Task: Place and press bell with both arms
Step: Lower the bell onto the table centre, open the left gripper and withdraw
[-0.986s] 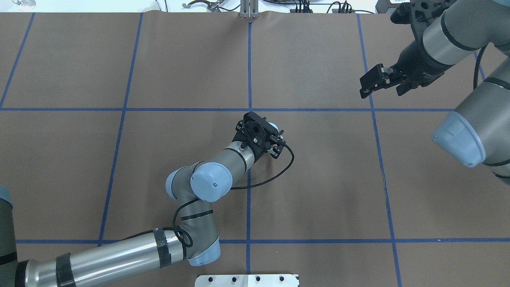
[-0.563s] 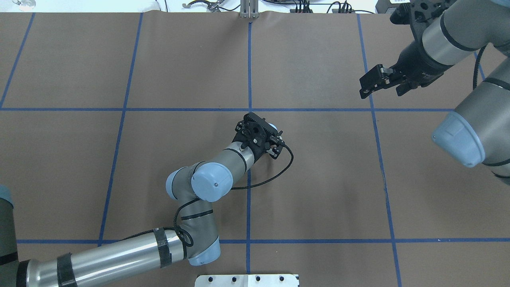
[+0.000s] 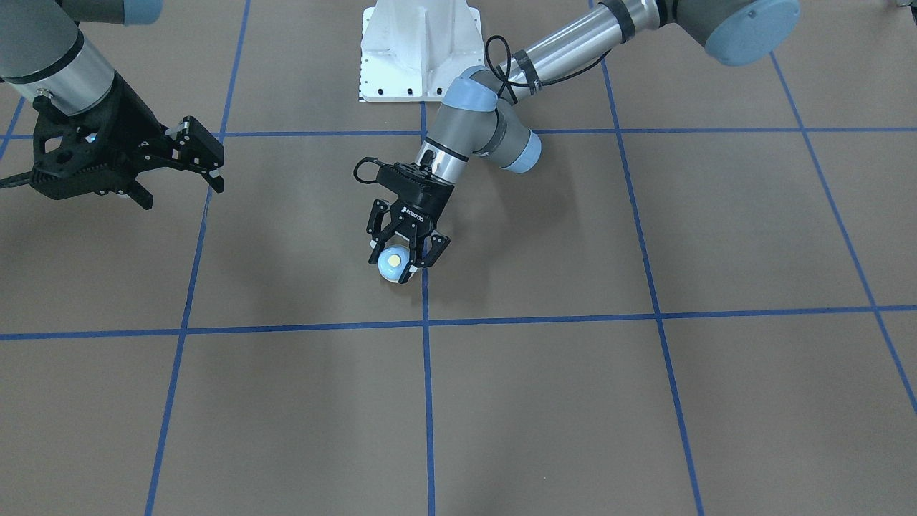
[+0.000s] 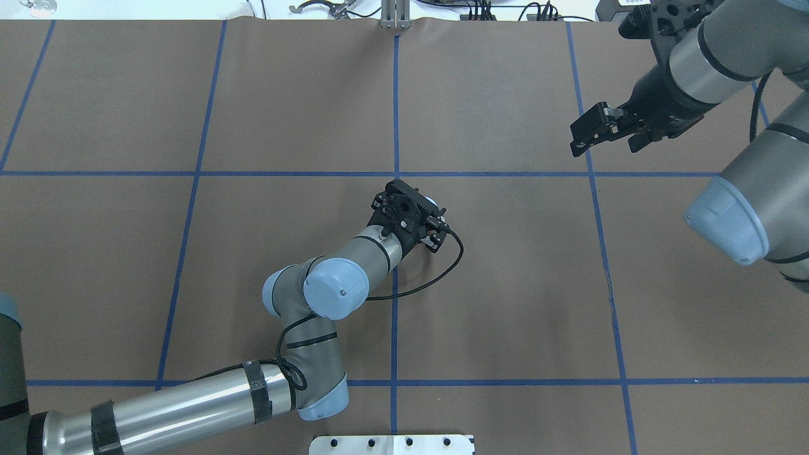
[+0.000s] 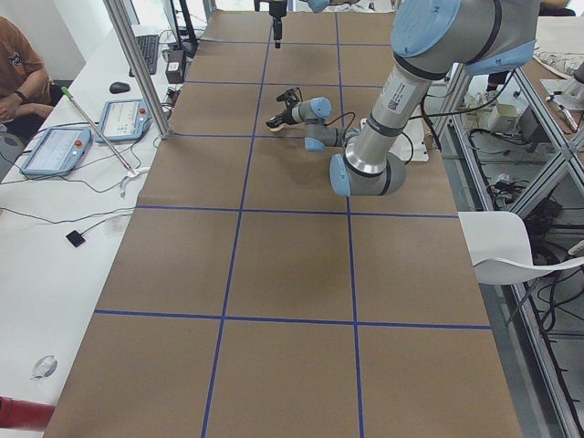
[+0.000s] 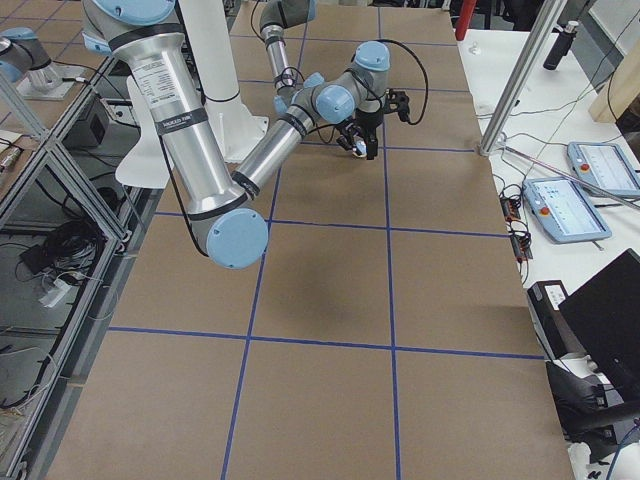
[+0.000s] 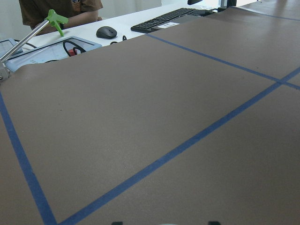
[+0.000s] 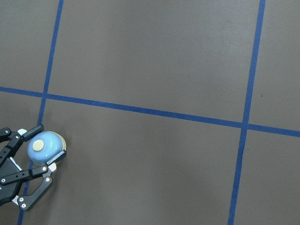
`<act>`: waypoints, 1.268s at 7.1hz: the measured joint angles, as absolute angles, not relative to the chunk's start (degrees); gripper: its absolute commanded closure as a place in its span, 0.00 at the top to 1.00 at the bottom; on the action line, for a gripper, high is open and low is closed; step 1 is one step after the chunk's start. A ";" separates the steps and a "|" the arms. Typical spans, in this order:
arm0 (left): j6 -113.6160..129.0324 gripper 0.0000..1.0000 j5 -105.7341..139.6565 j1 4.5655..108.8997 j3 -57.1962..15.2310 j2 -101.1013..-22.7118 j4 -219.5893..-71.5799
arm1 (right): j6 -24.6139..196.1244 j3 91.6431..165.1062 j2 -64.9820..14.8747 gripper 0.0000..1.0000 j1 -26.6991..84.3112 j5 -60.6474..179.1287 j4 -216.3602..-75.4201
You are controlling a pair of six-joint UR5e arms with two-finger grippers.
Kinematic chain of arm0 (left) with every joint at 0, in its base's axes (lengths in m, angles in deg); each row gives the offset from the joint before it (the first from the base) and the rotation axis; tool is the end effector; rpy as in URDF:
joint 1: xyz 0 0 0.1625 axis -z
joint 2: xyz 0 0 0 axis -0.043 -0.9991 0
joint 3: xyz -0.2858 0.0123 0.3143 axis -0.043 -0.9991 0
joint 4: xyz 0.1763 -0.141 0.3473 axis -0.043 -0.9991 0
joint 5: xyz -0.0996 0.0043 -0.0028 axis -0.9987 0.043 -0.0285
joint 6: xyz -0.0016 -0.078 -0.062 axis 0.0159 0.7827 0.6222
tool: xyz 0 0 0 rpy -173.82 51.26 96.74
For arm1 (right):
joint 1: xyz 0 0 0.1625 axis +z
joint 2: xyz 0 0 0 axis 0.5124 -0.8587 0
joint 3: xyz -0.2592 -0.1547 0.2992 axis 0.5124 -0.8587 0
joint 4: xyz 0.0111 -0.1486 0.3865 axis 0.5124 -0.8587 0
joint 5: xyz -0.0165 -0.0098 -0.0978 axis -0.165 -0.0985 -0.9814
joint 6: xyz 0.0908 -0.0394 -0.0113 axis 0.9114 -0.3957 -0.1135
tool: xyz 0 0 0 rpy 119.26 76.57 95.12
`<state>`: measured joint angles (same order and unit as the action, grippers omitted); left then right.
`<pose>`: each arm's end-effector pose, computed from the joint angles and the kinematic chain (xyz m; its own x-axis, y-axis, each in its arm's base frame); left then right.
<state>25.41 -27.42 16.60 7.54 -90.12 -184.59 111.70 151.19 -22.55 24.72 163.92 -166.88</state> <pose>0.6816 -0.4196 0.2197 0.6157 0.6024 -0.5079 0.3041 0.4130 0.8585 -0.2522 -0.4955 0.2561 0.6046 -0.1508 0.7821 0.0285 0.9854 0.1680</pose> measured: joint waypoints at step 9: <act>26.96 1.00 -33.33 21.29 2.70 -90.82 -181.18 | 111.95 149.87 -20.51 1.00 25.33 163.93 -166.85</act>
<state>26.96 -33.33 21.29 2.70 -90.82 -181.18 111.95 149.87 -20.51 25.33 163.93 -166.85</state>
